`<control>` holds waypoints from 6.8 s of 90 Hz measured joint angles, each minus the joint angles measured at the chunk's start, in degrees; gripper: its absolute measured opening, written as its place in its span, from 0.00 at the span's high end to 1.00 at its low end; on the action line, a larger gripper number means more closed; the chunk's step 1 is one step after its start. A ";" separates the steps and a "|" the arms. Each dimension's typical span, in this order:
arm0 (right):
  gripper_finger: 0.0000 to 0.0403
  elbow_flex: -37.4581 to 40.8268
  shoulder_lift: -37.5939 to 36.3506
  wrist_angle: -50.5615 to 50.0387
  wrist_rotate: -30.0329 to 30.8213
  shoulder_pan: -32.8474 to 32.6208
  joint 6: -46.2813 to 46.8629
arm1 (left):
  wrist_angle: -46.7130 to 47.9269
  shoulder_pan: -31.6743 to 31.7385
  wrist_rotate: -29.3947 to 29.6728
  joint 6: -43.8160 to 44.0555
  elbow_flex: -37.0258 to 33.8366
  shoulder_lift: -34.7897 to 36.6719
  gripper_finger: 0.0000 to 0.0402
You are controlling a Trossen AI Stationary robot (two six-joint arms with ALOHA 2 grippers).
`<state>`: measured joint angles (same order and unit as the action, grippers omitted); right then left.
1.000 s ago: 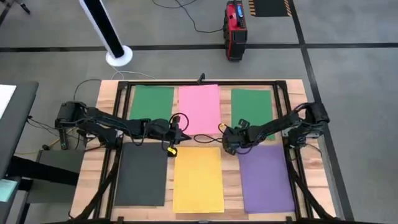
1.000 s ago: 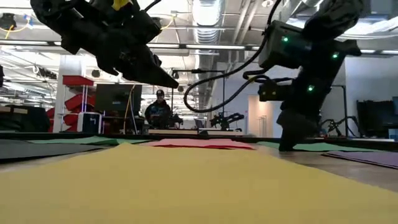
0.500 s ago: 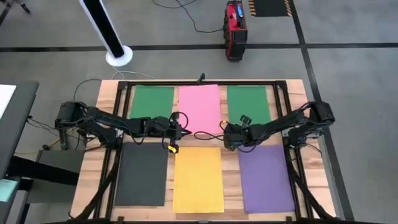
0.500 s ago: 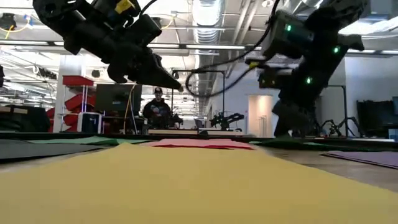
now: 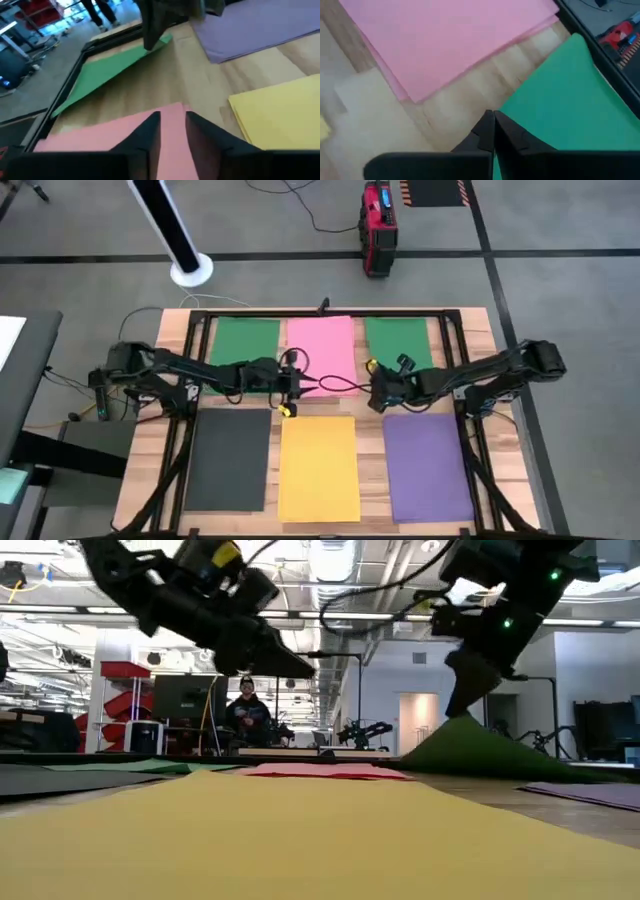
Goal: Organize paper
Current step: Stack the green paper on top of the green paper, then stack the green paper on the top left green paper
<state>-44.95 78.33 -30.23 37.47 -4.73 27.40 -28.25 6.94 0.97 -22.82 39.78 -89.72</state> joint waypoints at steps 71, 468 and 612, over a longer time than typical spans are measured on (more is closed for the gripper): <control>1.00 -0.04 -1.27 1.03 -4.57 0.37 -0.02 | 3.17 1.75 -3.22 -22.55 32.61 -28.31 0.74; 0.82 -4.96 -1.40 -27.79 -13.39 -32.00 37.73 | 35.60 -0.48 -0.22 -24.91 60.12 -44.45 1.00; 0.82 -4.90 -1.38 -26.83 -12.88 -32.39 34.03 | 59.93 4.59 5.26 -4.03 37.41 -6.73 1.00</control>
<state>-49.84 76.95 -57.06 24.59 -37.12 61.43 31.68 11.53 6.24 -26.85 77.19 -96.45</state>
